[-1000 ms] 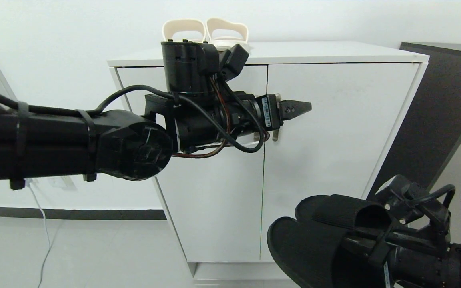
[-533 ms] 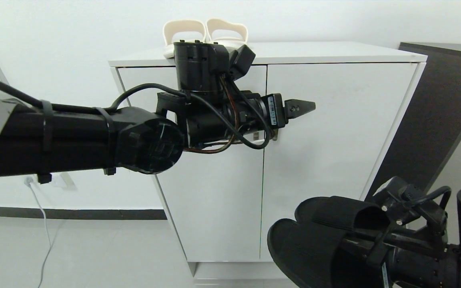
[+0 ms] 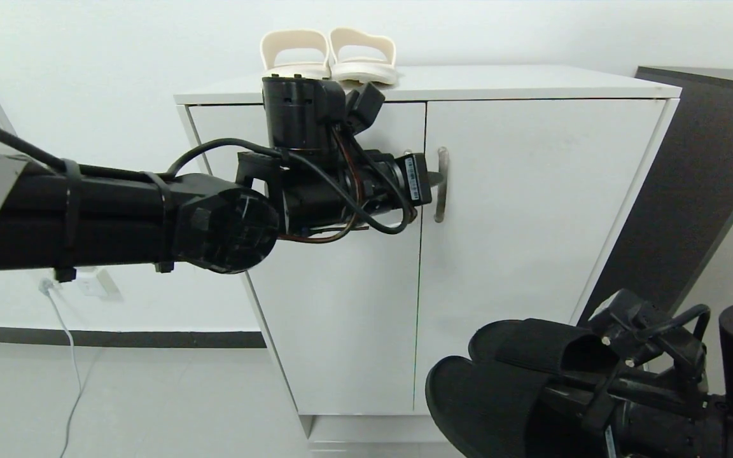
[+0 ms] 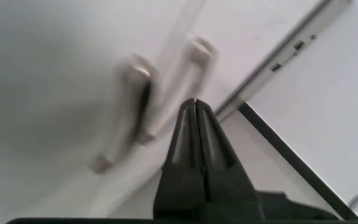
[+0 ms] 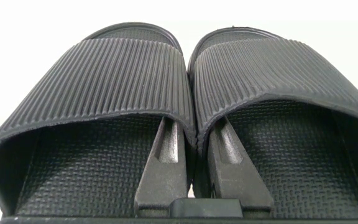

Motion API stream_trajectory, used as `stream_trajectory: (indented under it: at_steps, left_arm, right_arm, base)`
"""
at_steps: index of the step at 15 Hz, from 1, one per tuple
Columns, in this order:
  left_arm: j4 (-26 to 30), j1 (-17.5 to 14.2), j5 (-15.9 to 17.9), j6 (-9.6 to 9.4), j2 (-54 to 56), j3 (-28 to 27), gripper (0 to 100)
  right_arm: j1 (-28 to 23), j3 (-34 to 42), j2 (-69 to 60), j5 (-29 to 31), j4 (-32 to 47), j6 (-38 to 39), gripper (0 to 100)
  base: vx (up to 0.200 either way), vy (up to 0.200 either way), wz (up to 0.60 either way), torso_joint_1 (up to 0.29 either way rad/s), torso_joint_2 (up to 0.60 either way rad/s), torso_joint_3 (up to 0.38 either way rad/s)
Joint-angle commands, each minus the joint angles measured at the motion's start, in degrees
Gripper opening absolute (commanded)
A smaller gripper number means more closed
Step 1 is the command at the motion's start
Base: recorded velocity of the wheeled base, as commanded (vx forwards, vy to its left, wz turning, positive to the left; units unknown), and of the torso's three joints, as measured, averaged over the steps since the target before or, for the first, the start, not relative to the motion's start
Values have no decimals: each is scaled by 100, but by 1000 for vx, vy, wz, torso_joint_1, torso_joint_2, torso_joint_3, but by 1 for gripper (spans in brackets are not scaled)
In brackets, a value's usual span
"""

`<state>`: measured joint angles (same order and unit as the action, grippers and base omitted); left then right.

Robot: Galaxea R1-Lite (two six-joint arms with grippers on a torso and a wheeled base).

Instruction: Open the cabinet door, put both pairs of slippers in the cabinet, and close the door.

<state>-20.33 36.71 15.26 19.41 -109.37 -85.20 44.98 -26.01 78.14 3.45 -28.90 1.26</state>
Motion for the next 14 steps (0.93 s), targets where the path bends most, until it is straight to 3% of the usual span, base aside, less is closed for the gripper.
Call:
stream_trajectory:
  at_steps: [1,5,10,11,14]
  left_arm:
    - [-6,12,21,2,276,197,0]
    - [-14,161,47,2,698,592,0]
    - [29,135,56,10,672,619,0]
    - [29,109,65,10,628,592,100]
    - [29,30,240,37,487,443,100]
  right_arm:
    - [2,17,-1,-2,-1,-3,0]
    - [19,132,-159,-477,8,-11,0]
    - [19,132,-133,-450,8,-11,0]
    - [19,132,-124,-442,8,-11,0]
    - [10,132,-124,-442,8,-11,0]
  base:
    - [0,0,0,0,0,0]
    - [0,0,0,0,0,0]
    - [0,0,0,0,0,0]
    - [0,0,0,0,0,0]
    - [0,0,0,0,0,0]
